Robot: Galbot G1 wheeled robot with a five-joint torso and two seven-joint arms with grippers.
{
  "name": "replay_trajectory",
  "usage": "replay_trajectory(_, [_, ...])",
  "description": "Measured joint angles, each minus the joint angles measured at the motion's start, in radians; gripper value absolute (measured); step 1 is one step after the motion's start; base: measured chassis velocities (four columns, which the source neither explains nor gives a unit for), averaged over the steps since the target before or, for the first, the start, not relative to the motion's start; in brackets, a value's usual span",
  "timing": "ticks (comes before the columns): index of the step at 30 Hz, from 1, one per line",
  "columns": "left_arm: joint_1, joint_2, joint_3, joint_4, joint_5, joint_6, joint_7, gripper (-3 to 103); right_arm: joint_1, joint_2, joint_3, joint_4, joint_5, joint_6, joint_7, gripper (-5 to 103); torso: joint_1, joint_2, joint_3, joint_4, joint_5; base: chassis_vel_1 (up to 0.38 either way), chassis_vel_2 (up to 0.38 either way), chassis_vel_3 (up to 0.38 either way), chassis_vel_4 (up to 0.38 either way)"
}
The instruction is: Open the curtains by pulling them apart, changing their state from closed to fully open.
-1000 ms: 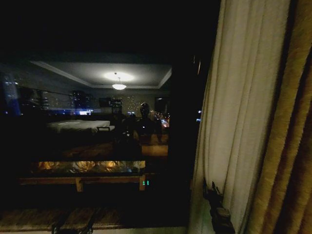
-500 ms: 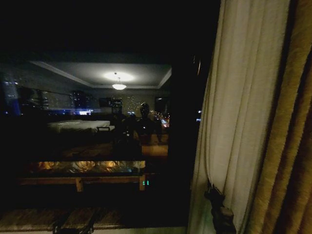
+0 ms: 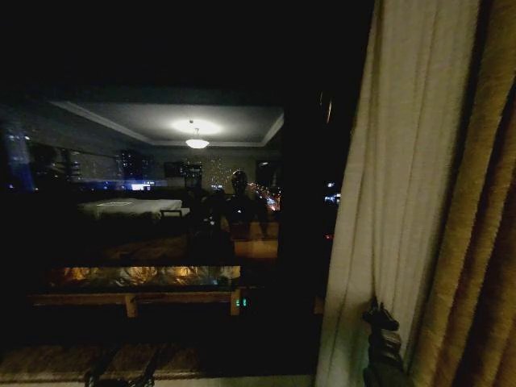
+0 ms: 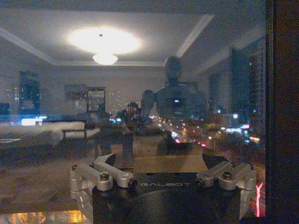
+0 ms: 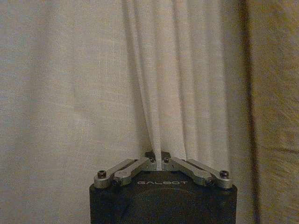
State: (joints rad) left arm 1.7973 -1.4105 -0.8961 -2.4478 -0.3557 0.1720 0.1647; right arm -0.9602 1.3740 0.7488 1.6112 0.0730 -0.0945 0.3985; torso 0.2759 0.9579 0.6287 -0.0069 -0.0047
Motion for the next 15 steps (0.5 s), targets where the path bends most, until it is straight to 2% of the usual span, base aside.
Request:
replay_trajectory(6, [0.0, -0.005, 0.001, -0.005, 0.004, 0.001, 0.001, 100, 0.065, -0.001, 0.075, -0.128, 0.0, 0.043, 0.008, 0, 0.0, 0.0, 0.0, 0.0003, -0.0004, 0.0, 0.0, 0.0, 0.0])
replay_trajectory(15, [0.002, -0.007, -0.001, -0.01, 0.006, 0.002, 0.001, 100, 0.121, -0.001, 0.123, -0.253, 0.005, 0.078, 0.008, 0, 0.0, 0.0, 0.0, 0.0002, -0.0008, 0.0, 0.0, 0.0, 0.0])
